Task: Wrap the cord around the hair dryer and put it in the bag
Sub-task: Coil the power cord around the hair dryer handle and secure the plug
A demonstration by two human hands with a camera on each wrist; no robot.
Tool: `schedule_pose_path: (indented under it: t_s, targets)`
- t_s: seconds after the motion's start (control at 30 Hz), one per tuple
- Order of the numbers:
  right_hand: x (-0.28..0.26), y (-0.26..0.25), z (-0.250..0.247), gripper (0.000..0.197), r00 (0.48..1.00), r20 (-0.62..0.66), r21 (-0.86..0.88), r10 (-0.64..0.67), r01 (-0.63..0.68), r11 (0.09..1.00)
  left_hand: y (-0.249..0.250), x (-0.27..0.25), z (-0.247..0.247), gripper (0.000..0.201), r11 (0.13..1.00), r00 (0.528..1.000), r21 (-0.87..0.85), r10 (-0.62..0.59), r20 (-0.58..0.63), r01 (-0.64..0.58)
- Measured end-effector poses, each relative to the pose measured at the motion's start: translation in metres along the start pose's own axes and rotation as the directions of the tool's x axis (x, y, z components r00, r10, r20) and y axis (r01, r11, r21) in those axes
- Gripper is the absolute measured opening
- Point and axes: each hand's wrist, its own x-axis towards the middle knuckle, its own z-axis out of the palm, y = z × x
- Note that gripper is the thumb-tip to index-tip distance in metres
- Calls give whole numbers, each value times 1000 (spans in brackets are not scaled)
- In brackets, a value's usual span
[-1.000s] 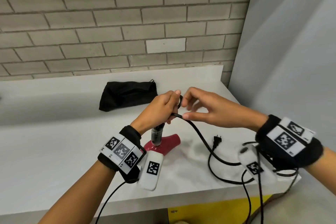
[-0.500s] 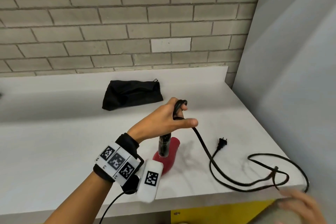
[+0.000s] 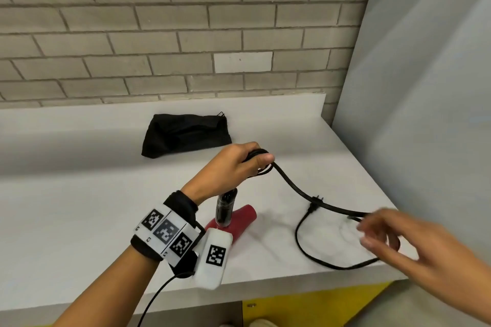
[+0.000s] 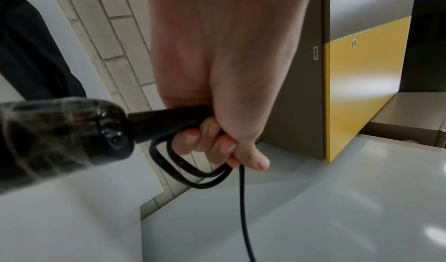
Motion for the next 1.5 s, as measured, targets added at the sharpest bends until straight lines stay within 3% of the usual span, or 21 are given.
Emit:
schedule_pose_path:
  t_s: [0.07,0.13,0.2,0.27,0.33,0.47,0.6,0.73,0.83,0.9,1.0,1.1,1.2,1.33,1.4,1.5]
  targets:
    - [53,-9,5,49,995,-71,-95,-72,65,993,-1,4,1,40,999,998,-48,-28,-64,25]
    - [95,-16,12,68,983,-74,-307,-171,141,941,0,7,0,37,991,989,-118,-74,-129,59]
    - [125,-16,17,56,977,-54,-421,-207,166,892,0,9,-3,37,972,980,-220,-117,-159,80]
    - [141,-13,18,40,973,31,-403,-228,220,888,1,10,-10,41,951,976,-299,-138,-167,83]
    - [149,0,14,41,975,105,-296,-198,221,929,3,9,-18,43,954,979,-291,-126,-161,75]
    - [142,42,-15,43,967,50,-306,-249,252,918,-3,2,-49,43,949,984,-307,-121,-128,76]
    - [123,91,-47,59,988,4,-396,-153,142,907,-16,-12,-85,48,937,981,-333,-152,-118,105]
    - [126,107,-46,63,987,39,-427,-155,157,891,-15,-8,-101,45,954,976,-283,-147,-160,98]
    - [120,129,-45,68,998,39,-389,-49,60,919,-21,-8,-128,43,898,917,-435,-220,-332,58]
    - [102,156,-52,82,994,38,-445,101,-74,892,-31,-15,-153,43,861,858,-508,-285,-428,32]
    - [68,192,-59,96,973,31,-485,230,-186,854,-47,-20,-176,44,878,816,-473,-326,-477,74]
    - [53,205,-57,90,947,93,-465,306,-230,855,-54,-18,-175,43,905,829,-405,-322,-458,128]
    - [53,203,-58,71,891,279,-349,358,-253,902,-49,-18,-165,44,913,861,-386,-297,-412,131]
    - [70,166,-68,48,836,448,-228,317,-236,945,-27,-15,-146,44,903,900,-415,-269,-344,111]
    - [87,129,-75,35,884,402,-209,238,-164,964,-13,-11,-134,45,892,916,-440,-256,-308,101]
    - [114,69,-76,33,980,193,-129,58,-33,991,10,-3,-117,46,884,954,-461,-201,-224,78]
